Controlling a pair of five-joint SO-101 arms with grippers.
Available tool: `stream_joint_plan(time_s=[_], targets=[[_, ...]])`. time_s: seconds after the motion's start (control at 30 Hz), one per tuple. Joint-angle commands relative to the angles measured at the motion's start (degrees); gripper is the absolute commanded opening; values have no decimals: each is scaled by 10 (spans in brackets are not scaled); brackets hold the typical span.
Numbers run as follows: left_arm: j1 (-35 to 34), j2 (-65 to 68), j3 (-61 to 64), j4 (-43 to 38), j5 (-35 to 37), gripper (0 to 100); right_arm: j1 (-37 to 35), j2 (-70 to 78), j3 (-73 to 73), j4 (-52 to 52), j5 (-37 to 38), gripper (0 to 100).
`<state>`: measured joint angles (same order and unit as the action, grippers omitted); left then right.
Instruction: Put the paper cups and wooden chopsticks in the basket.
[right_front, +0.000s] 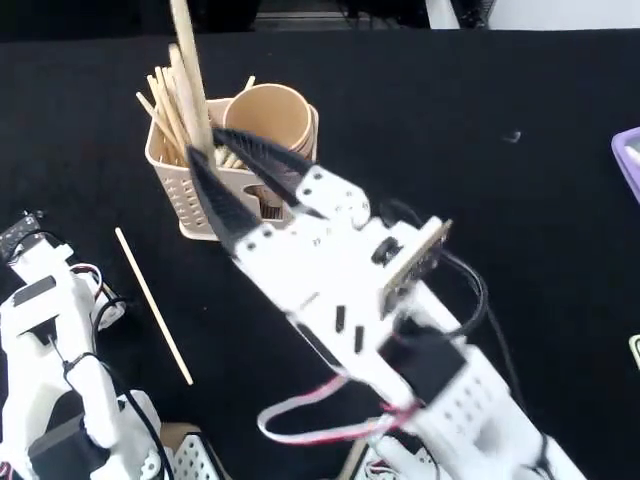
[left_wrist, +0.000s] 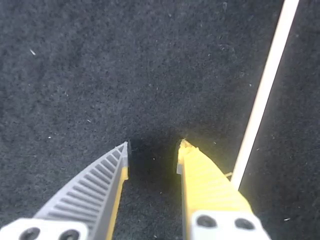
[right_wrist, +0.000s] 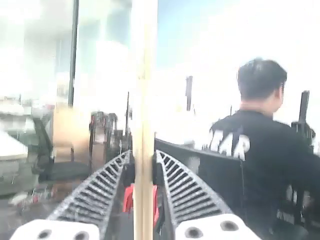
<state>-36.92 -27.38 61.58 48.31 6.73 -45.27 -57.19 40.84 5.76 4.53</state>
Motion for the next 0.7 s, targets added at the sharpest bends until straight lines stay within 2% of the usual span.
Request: stream_joint_plan(time_s=[0.0,0.13,0.33,0.53,0.67], targets=[[-2,-18,-8,-6,2,170,11,146,-106,-83,-3,11],[-2,-18,-8,-6,2,170,17,289,-198,-85,2,11],[-4,-18,-8,-6,2,170,82,470,-304,-85,-3,11],[-3,-18,-8,-6,2,170,79,519,-269,-80,-3,18],[-3,-18,-8,-6,2,170,76,514,-231,-76,-3,175]])
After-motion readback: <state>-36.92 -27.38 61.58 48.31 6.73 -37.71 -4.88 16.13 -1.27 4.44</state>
